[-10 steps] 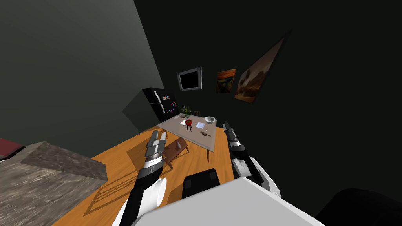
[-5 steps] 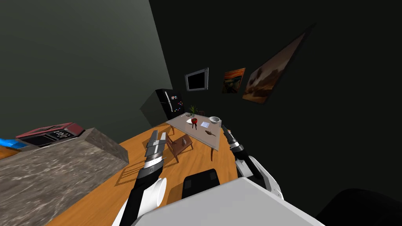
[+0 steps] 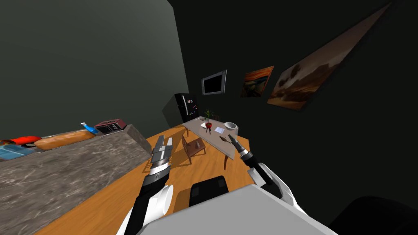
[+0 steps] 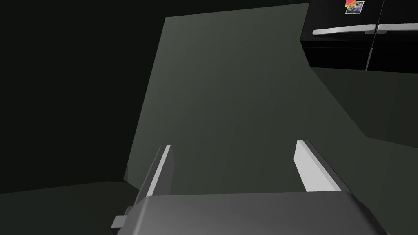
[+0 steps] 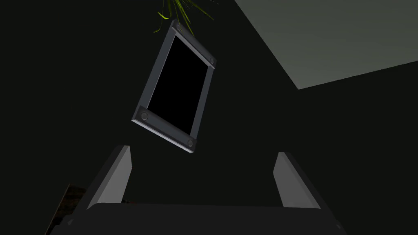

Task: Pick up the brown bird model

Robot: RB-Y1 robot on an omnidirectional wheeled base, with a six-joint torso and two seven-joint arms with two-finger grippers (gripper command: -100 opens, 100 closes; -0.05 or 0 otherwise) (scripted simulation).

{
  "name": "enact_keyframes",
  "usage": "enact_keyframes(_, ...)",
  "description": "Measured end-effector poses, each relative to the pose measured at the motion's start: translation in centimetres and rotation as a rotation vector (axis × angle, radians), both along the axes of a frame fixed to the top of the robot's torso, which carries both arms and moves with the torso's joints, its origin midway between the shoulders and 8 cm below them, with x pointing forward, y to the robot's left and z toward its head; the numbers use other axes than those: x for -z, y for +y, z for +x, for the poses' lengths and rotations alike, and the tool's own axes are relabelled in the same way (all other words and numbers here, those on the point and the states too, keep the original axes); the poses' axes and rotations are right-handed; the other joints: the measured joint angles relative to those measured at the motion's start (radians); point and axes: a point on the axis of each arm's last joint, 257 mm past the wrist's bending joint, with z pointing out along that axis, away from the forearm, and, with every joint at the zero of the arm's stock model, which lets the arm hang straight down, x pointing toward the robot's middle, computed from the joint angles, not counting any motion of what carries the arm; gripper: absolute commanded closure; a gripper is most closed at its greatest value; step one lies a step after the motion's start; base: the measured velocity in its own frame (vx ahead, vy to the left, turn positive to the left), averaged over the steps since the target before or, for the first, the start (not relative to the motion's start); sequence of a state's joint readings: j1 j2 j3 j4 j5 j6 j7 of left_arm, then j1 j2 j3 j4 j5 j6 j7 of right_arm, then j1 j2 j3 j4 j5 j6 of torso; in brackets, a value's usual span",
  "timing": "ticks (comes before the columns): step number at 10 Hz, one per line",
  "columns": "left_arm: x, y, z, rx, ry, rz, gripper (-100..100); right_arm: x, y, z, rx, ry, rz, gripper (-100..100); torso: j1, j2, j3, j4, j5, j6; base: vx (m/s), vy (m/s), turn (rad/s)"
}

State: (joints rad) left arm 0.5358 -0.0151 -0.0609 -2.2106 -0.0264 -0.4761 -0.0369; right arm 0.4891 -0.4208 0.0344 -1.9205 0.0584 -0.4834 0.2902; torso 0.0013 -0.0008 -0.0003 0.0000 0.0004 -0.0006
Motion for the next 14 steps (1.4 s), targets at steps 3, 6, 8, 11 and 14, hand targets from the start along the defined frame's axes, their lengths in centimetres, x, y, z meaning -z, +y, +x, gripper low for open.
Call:
enact_keyframes(3, 0.0, 0.0, 0.0, 0.0, 0.0, 0.0, 0, 3.7, 0.0, 0.1, 0.002, 0.078, -0.069, -100, -0.001, 0.0, 0.0, 0.0, 0.0, 0.001, 0.027, 0.019, 0.113)
enact_keyframes(6, 0.0, 0.0, 0.0, 0.0, 0.0, 0.0, 0, 7.4, -1.4, -0.3, 0.009, 0.148, -0.12, -100, -0.002, 0.0, 0.0, 0.0, 0.0, 0.001, 0.037, 0.011, 0.223)
enact_keyframes(8, 0.0, 0.0, 0.0, 0.0, 0.0, 0.0, 0, 10.2, -2.2, -0.7, 0.01, 0.209, -0.174, -100, -0.002, -0.001, -0.001, 0.0, 0.0, 0.001, 0.054, 0.011, 0.217)
enact_keyframes(11, 0.0, 0.0, 0.0, 0.0, 0.0, 0.0, 0, 14.9, -3.7, -1.6, 0.01, 0.305, -0.262, -100, -0.002, -0.002, -0.001, 0.0, -0.001, 0.001, 0.055, -0.001, 0.207)
enact_keyframes(14, 0.0, 0.0, 0.0, 0.0, 0.0, 0.0, 0, 19.0, -6.2, -2.9, 0.018, 0.401, -0.346, -100, -0.004, -0.002, -0.001, -0.001, -0.001, 0.002, 0.067, -0.016, 0.225)
